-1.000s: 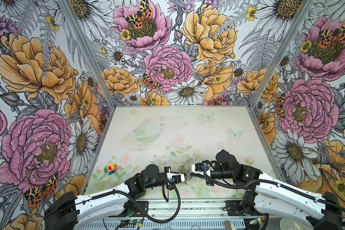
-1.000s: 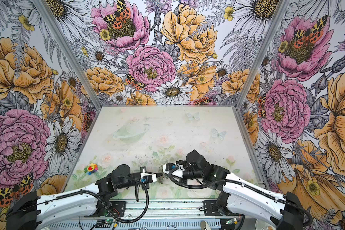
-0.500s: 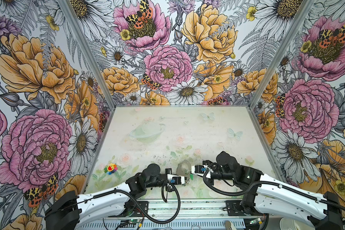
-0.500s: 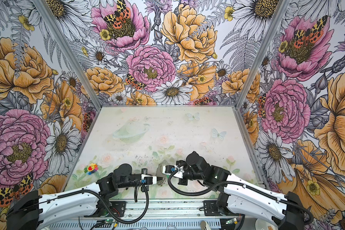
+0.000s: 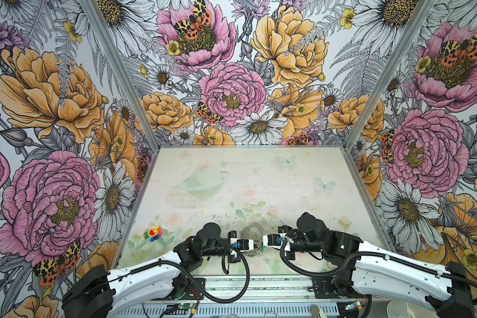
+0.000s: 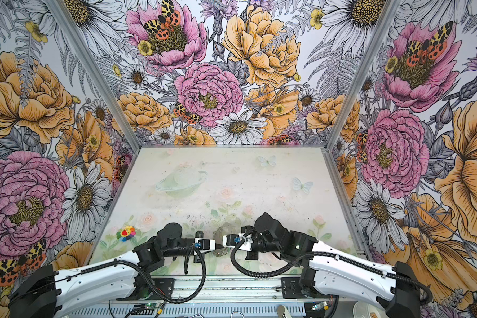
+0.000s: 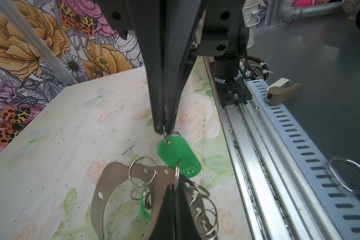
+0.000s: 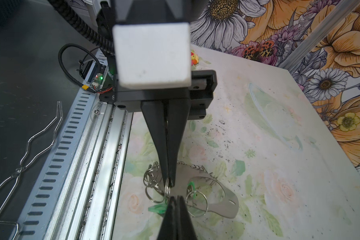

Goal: Attach keys to a key ring
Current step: Insert the key into the keyring.

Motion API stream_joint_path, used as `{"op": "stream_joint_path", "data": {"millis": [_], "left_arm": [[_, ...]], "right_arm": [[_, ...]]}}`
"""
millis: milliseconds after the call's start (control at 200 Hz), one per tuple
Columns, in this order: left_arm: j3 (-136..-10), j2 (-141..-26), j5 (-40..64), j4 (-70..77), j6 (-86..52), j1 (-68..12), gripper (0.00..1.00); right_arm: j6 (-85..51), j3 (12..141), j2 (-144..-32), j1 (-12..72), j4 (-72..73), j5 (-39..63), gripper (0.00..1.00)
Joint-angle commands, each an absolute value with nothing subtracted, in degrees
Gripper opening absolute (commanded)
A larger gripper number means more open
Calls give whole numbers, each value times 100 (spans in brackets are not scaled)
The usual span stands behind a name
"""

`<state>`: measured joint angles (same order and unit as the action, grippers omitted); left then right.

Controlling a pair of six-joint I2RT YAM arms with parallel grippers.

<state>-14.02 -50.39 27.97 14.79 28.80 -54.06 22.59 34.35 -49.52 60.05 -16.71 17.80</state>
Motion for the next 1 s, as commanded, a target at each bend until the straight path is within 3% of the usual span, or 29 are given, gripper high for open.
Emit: {"op": "stream_joint_path", "data": {"millis": [0, 996], "left_arm": [[-1517, -4983, 3006, 1561, 2769, -5351, 0], [-1564, -5133, 3196, 1571, 2700, -5339, 0]], "right_arm": [[2224, 3421, -4984, 6037, -1695, 1907, 0], [2231, 3461, -5104, 6044, -1687, 2234, 0]]}}
